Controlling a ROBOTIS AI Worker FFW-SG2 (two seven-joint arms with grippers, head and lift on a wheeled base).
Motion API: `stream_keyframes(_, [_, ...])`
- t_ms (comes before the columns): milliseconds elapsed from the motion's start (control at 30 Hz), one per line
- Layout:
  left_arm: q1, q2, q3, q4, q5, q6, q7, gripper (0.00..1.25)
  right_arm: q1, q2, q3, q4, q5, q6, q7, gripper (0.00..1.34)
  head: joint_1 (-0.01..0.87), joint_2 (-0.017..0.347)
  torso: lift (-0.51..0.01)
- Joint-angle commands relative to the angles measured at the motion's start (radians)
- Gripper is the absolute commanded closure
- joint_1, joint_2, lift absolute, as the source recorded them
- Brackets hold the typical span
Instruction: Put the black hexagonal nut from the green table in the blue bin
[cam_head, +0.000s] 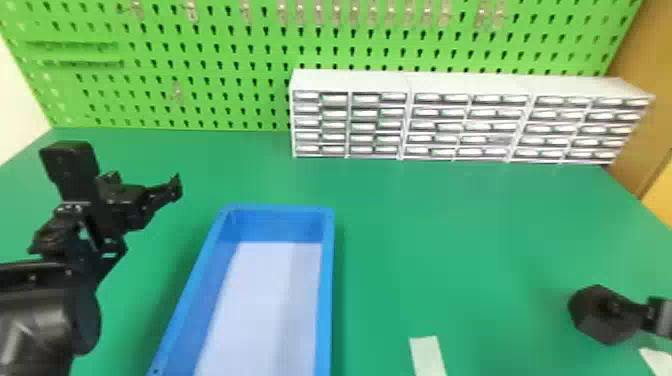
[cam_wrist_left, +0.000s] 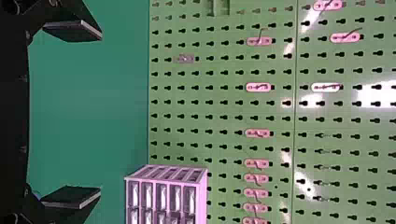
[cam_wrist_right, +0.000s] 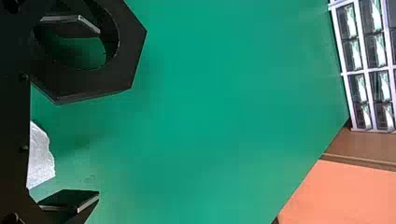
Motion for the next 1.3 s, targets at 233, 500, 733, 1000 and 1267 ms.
stream_keyframes(233, [0.0,0.0,0.0,0.0,0.0,0.0,0.0,0.11,0.002,-0.002,0.002,0.021,0.003,-0.012,0.0,0.09,0.666,0.032,-0.1])
stream_keyframes(500, [0.0,0.0,0.0,0.0,0.0,0.0,0.0,0.11,0.005,-0.001,0.01,0.034,0.014,-0.027,0.0,0.09,0.666,0.032,-0.1])
stream_keyframes(733, [0.0,0.0,0.0,0.0,0.0,0.0,-0.002,0.11,0.005,-0.001,0.01,0.035,0.025,-0.029,0.0,0.09,0.666,0.032,-0.1])
stream_keyframes(1000, [0.0,0.001,0.0,0.0,0.0,0.0,-0.002,0.11,0.005,0.001,0.014,0.035,0.028,-0.029,0.0,0.33,0.666,0.032,-0.1])
stream_keyframes(1267, [0.0,0.001,-0.002,0.0,0.0,0.0,-0.002,0.11,0.003,-0.001,0.022,0.037,0.037,-0.024,0.0,0.67,0.666,0.032,-0.1])
